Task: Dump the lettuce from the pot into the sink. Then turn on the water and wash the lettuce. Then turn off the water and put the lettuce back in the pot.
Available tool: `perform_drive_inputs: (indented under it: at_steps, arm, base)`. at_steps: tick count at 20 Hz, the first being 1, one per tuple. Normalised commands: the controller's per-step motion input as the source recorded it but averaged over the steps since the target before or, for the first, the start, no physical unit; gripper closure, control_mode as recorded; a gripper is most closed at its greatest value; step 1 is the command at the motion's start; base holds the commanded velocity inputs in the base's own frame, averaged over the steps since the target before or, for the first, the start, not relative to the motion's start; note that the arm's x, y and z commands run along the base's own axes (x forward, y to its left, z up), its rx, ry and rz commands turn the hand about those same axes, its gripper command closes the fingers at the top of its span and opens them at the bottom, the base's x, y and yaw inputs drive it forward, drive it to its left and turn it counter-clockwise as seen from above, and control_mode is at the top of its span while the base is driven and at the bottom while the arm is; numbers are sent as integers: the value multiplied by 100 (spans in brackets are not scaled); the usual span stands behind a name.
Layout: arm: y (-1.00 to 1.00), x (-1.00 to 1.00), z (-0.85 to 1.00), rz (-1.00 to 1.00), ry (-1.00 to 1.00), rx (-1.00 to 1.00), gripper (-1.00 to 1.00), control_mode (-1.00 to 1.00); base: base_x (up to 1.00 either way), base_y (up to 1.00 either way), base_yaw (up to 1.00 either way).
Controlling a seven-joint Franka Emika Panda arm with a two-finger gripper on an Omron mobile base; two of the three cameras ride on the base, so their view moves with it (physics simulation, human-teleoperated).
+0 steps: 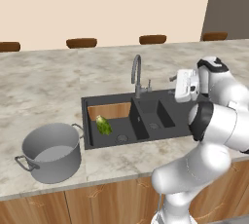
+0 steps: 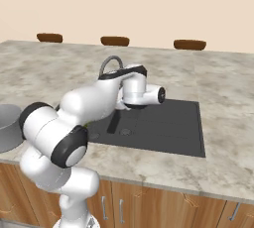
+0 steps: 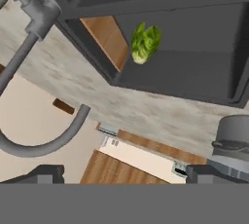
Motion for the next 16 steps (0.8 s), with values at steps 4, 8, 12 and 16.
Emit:
perform_drive_inputs:
  at_steps: [4, 8, 12, 16]
  arm:
    - [-7, 3, -1, 0, 13, 18, -100, -100]
    - [0, 16, -5, 0, 3, 9, -100, -100]
    - [1, 27, -5, -6, 0, 0, -100, -100]
    - [0, 30, -14, -8, 1, 0, -100, -100]
  base:
    - [0, 0, 0]
    - [0, 0, 0]
    - [0, 0, 0]
    - [0, 0, 0]
